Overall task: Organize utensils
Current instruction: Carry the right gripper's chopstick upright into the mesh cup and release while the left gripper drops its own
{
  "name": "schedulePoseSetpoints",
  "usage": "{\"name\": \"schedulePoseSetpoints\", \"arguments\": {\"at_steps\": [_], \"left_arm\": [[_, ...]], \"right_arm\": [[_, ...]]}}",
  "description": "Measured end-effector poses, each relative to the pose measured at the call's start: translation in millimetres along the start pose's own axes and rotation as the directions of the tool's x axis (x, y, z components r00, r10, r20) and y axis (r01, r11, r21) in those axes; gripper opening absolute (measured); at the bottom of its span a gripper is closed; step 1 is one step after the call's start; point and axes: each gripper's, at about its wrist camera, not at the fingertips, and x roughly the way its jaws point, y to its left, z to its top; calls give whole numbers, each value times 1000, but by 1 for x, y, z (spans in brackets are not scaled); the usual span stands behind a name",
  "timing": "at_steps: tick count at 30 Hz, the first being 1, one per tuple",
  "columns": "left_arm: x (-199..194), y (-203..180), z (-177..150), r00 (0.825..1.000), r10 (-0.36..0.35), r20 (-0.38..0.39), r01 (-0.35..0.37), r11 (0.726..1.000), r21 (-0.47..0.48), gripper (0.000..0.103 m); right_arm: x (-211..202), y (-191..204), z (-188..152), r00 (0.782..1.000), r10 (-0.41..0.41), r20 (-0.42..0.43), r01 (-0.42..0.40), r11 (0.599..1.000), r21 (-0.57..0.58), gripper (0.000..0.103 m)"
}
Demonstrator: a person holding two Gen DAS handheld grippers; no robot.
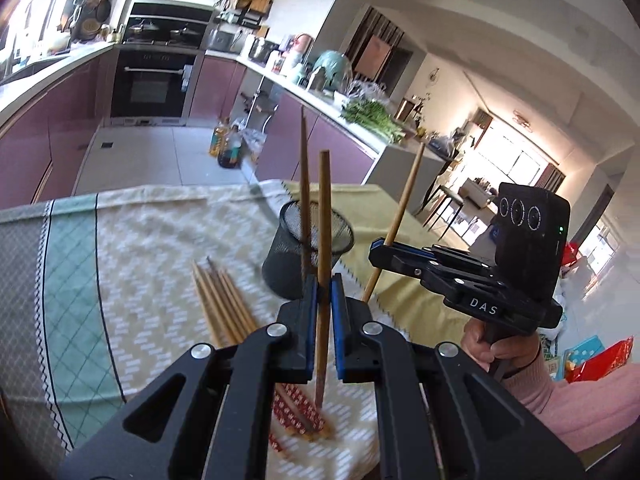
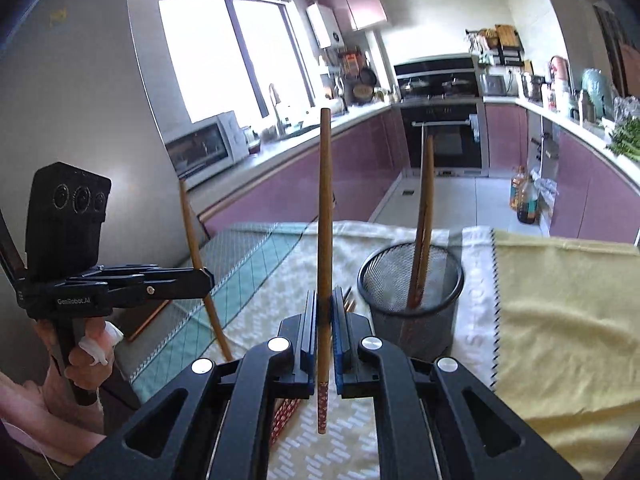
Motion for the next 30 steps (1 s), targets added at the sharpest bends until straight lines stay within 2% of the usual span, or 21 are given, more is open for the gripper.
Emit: {"name": "schedulePoseSetpoints", "arguments": {"at_steps": [10, 17, 25, 30], "left_arm": [[5, -21, 47, 997, -15, 82, 12, 999, 37, 7], [4, -40, 87, 989, 9, 145, -23, 995, 96, 7], [16, -53, 110, 979, 87, 184, -114, 983, 143, 7], [37, -54, 112, 982, 123, 141, -145, 976, 161, 7]], "right_arm": [[-25, -12, 34, 992, -42, 115, 45, 999, -16, 6], [-31, -19, 58, 983, -73, 170, 79, 996, -33, 6], [-22, -30, 75, 974, -108, 198, 113, 994, -13, 6], [-1, -37, 72, 977, -143, 156, 146, 989, -10, 6]]}}
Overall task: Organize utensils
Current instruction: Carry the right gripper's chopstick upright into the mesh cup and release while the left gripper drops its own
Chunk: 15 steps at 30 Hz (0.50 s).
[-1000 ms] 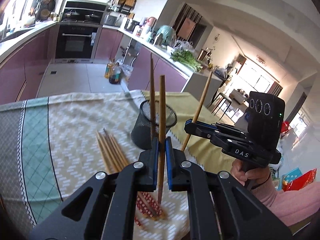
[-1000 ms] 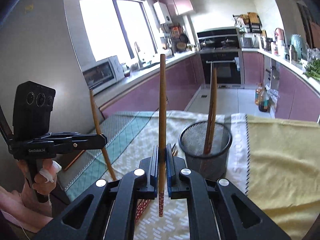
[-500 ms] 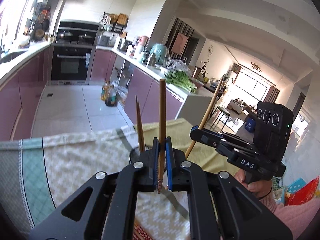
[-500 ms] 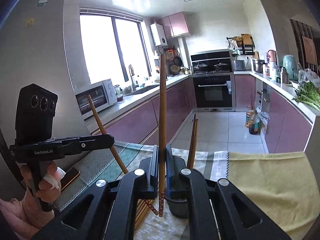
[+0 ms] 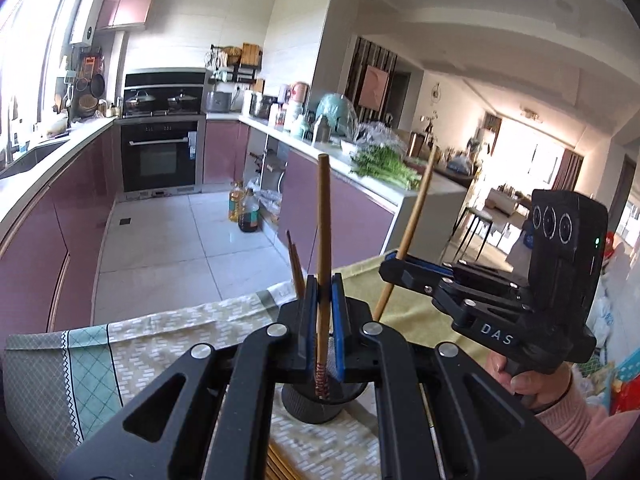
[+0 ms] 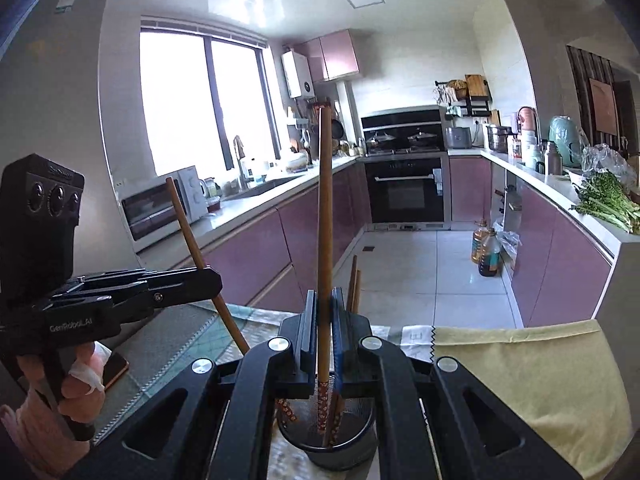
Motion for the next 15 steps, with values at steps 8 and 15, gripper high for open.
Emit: {"name": "schedulePoseSetpoints", "arguments": {"at_steps": [8, 15], "left_arm": [[48, 5, -29, 986, 2, -169, 3, 999, 34, 7], [68, 16, -39, 975, -17, -224, 24, 999, 28, 8]], "right_arm": [[35, -9, -18, 991, -24, -132, 24, 1000, -1, 6], [49, -6, -30, 972, -19, -236, 17, 1000, -7, 6]]}}
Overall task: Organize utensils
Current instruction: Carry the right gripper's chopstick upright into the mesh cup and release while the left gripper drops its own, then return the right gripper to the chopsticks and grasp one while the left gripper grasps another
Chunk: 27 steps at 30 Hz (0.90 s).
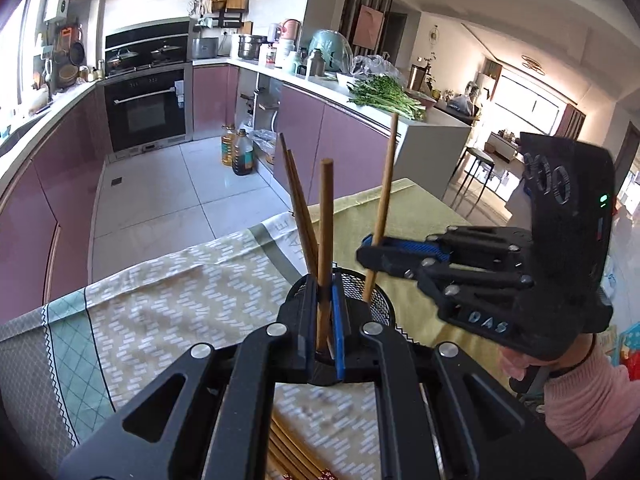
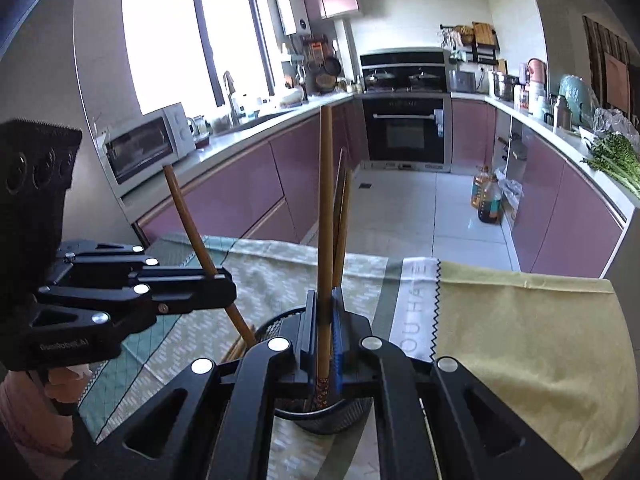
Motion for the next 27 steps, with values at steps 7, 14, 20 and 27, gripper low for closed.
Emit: {"name": "schedulePoseSetpoints", "arguments": {"at_steps": [7, 14, 20, 27], "left_arm": [[21, 5, 10, 999, 26, -25, -26, 1000, -9, 8], [45, 11, 13, 996, 66, -64, -67, 998, -20, 11], [38, 13, -3, 994, 109, -29, -110, 994, -26, 13], [-25, 18, -44, 982, 154, 112, -149, 988, -48, 33]], "right_arm": [[19, -4, -4, 998, 14, -60, -12, 999, 39, 6], [30, -8, -2, 998, -8, -60, 12, 998, 69, 9], [17, -9, -9, 1000, -9, -16, 10, 996, 88, 21], [-29, 23, -25, 995, 61, 81, -61, 998, -9, 38]]}}
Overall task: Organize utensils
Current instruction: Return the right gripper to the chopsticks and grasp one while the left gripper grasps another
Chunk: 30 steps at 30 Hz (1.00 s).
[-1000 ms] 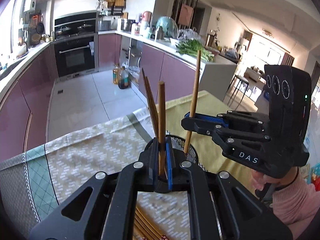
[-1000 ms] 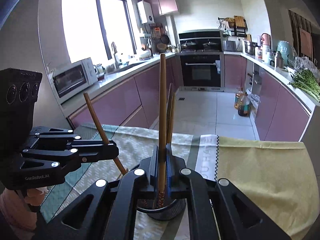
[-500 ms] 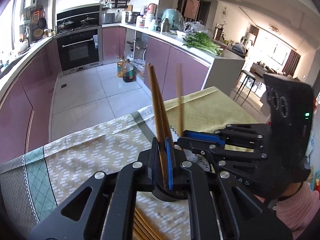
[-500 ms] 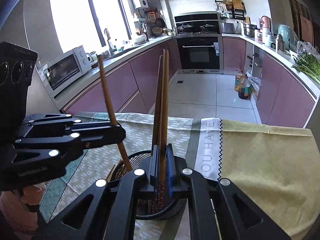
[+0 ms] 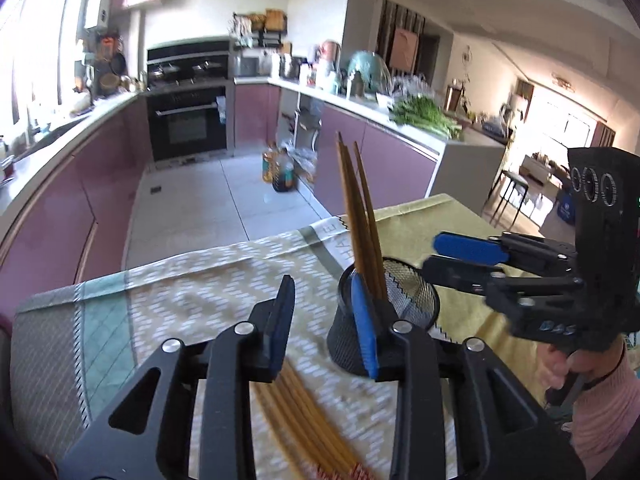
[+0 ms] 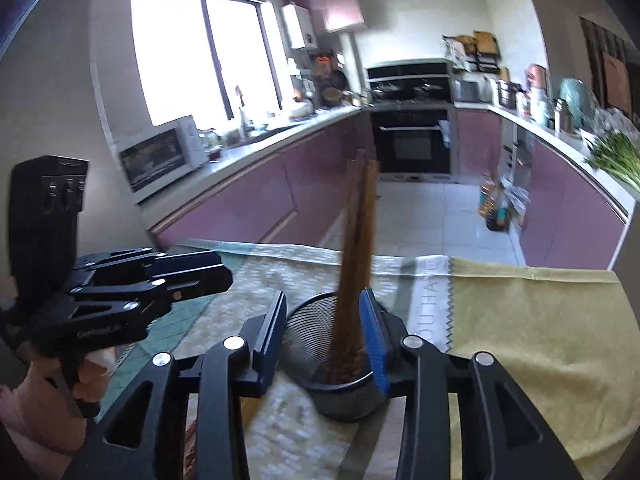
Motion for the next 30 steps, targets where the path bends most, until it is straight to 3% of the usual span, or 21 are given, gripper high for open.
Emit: {"name": "schedulePoseSetpoints", "arguments": {"at_steps": [3, 6, 8, 12, 16, 30], "left_arm": [[-21, 10, -22, 1000, 16, 18, -16, 1000, -19, 40], [-28, 20, -49, 997, 69, -21, -69, 997, -25, 41], [-25, 29, -68, 996, 60, -68, -64, 997, -48, 41], [-7, 37, -103, 981, 84, -174, -96, 993, -63, 41], [4, 41, -126, 970, 85, -227, -103, 992, -68, 40], [23, 30, -135, 960, 68, -271, -85, 995, -53, 33]], "right_arm": [[-9, 21, -15, 998, 65, -2, -65, 997, -43, 41], [3, 34, -38, 990, 121, -69, -123, 992, -23, 41], [20, 44, -57, 981, 138, -138, -141, 990, -9, 41], [50, 54, -86, 960, 134, -244, -133, 991, 21, 39], [63, 55, -97, 953, 119, -279, -111, 993, 43, 35], [74, 65, -105, 950, 36, -309, -38, 999, -2, 30]]}}
